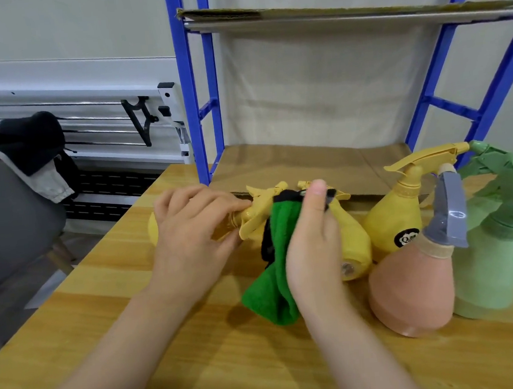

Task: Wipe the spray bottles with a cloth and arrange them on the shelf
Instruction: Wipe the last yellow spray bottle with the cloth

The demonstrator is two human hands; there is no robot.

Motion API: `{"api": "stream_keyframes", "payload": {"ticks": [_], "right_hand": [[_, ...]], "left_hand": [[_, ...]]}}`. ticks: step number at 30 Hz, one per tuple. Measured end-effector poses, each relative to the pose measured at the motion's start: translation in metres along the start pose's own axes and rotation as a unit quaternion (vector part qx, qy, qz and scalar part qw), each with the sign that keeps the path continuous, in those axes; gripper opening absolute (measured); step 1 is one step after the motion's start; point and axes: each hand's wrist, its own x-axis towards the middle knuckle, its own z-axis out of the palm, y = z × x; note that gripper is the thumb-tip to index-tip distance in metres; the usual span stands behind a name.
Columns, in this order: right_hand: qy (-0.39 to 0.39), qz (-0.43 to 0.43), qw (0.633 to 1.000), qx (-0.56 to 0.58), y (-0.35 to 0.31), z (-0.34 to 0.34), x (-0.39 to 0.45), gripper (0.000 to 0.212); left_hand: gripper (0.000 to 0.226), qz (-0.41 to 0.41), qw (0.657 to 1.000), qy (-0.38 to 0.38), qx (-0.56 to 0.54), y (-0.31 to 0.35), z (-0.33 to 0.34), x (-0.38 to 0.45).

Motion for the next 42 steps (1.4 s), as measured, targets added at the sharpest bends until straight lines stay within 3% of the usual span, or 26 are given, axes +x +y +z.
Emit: {"api": "stream_keyframes", "payload": {"ticks": [3, 8, 12, 16, 18, 21, 25, 28, 30, 33, 35, 38, 42], "right_hand": [[-0.041, -0.007, 0.999, -0.033, 0.005, 0.006, -0.002, 0.051], [-0.067, -0.011, 0.996, -0.054, 0.011, 0.008, -0.003, 0.025], [-0.036, -0.031, 0.997, -0.064, 0.007, 0.003, 0.003, 0.012], [-0.022, -0.151, 0.98, -0.129, 0.007, -0.004, 0.007, 0.006], [-0.032, -0.218, 0.963, -0.155, 0.007, -0.005, 0.007, 0.014], [-0.042, -0.239, 0.961, -0.136, 0.005, -0.004, 0.005, 0.017], [-0.007, -0.144, 0.989, 0.022, -0.003, -0.009, 0.009, 0.017], [0.021, -0.072, 0.988, 0.132, -0.008, -0.013, 0.013, 0.024], [-0.018, -0.062, 0.981, 0.184, -0.01, -0.017, 0.015, 0.033], [-0.139, -0.101, 0.958, 0.228, -0.009, -0.02, 0.013, 0.047], [-0.174, -0.125, 0.953, 0.215, -0.006, -0.017, 0.012, 0.053], [-0.118, -0.157, 0.972, 0.128, -0.003, -0.009, 0.01, 0.056], [-0.05, -0.165, 0.98, 0.103, 0.0, -0.003, 0.01, 0.052]], "left_hand": [[0.031, -0.007, 0.999, 0.004, 0.041, -0.002, 0.004, -0.003], [0.025, 0.024, 0.998, 0.036, 0.044, 0.005, 0.007, -0.004], [0.025, 0.022, 0.999, -0.034, -0.005, 0.008, 0.004, -0.003], [0.034, 0.033, 0.995, -0.093, -0.022, 0.005, -0.002, -0.002], [0.035, 0.041, 0.993, -0.106, -0.043, 0.001, -0.002, -0.002], [0.032, 0.034, 0.992, -0.102, -0.07, -0.002, 0.0, -0.002], [0.033, 0.017, 0.995, -0.076, -0.069, -0.005, 0.001, -0.002], [0.032, 0.012, 0.995, -0.073, -0.068, -0.005, 0.0, -0.001], [0.032, 0.021, 0.995, -0.075, -0.063, -0.005, 0.0, -0.001], [0.032, 0.031, 0.995, -0.068, -0.067, -0.003, 0.002, -0.003], [0.03, 0.043, 0.994, -0.068, -0.073, 0.001, 0.004, -0.002], [0.027, 0.055, 0.994, -0.064, -0.071, 0.002, 0.007, -0.002], [0.026, -0.001, 0.991, -0.046, -0.122, 0.001, 0.007, -0.003]]}}
